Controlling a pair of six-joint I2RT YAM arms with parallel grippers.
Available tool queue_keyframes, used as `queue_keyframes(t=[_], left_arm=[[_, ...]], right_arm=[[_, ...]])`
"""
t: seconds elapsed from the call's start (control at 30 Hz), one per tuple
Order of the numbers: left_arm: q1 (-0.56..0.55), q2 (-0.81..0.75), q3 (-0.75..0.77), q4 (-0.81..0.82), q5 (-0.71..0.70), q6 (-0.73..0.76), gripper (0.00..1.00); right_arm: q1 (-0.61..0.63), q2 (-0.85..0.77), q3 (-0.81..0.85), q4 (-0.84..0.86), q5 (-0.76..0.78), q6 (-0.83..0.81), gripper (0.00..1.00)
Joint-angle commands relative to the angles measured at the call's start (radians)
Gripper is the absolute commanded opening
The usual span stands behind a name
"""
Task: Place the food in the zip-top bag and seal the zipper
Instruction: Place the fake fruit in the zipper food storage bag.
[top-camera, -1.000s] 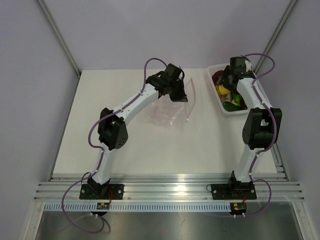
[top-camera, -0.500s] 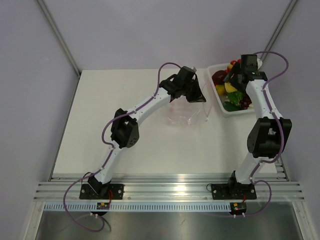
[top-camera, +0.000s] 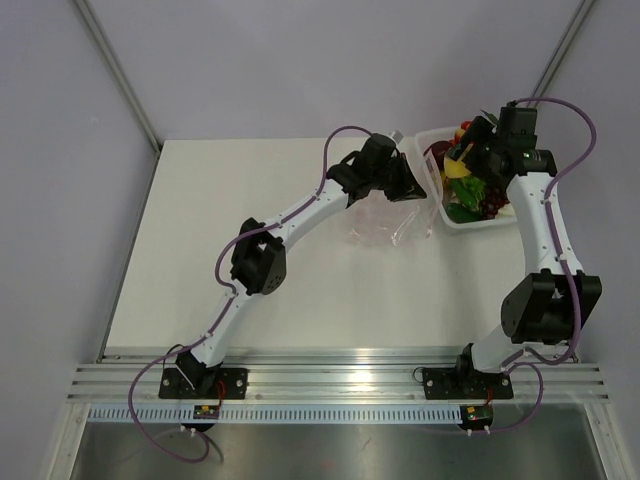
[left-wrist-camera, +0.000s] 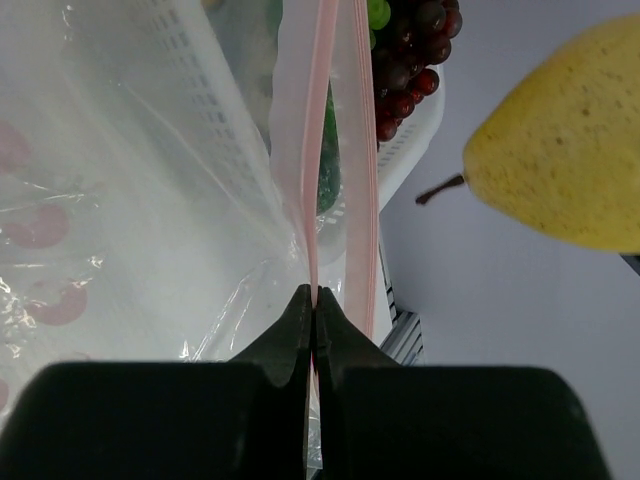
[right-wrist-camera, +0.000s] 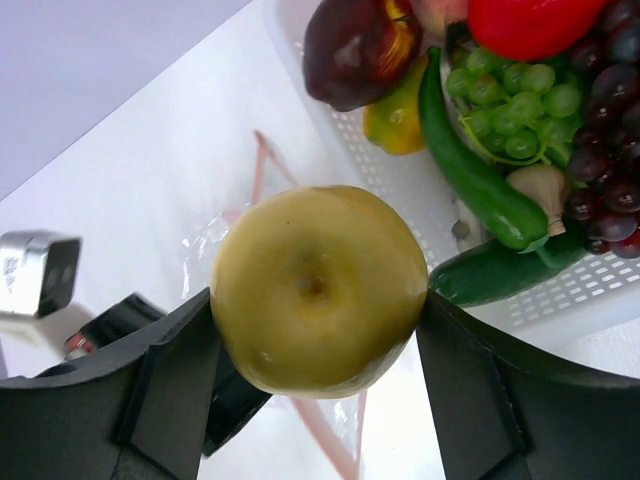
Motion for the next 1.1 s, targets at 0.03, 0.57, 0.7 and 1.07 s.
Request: queue_keyframes(t=[0.03, 0.57, 0.7, 1.07], left_arm=[[0.004, 0.014, 0.053, 0.083, 0.065, -0.025, 0.0], [0.007, -0.047, -0.045, 0.196, 0.135, -0.043, 0.0], [0.011, -0.075, -0.073, 0.263, 0.194, -0.063, 0.0], [0.041, -0.107, -0.084, 0.342, 0.243, -0.117, 0.0]], right_arm=[[0.004, -0.079, -0.037, 0.026, -0.161, 0.045, 0.71], [0.005, -0.02, -0.207, 0.117, -0.183, 0.06, 0.71], [0.005, 0.005, -0.212, 0.117, -0.165, 0.051, 0.71], [0.005, 0.051, -0.199, 0.092, -0.128, 0.028, 0.74]])
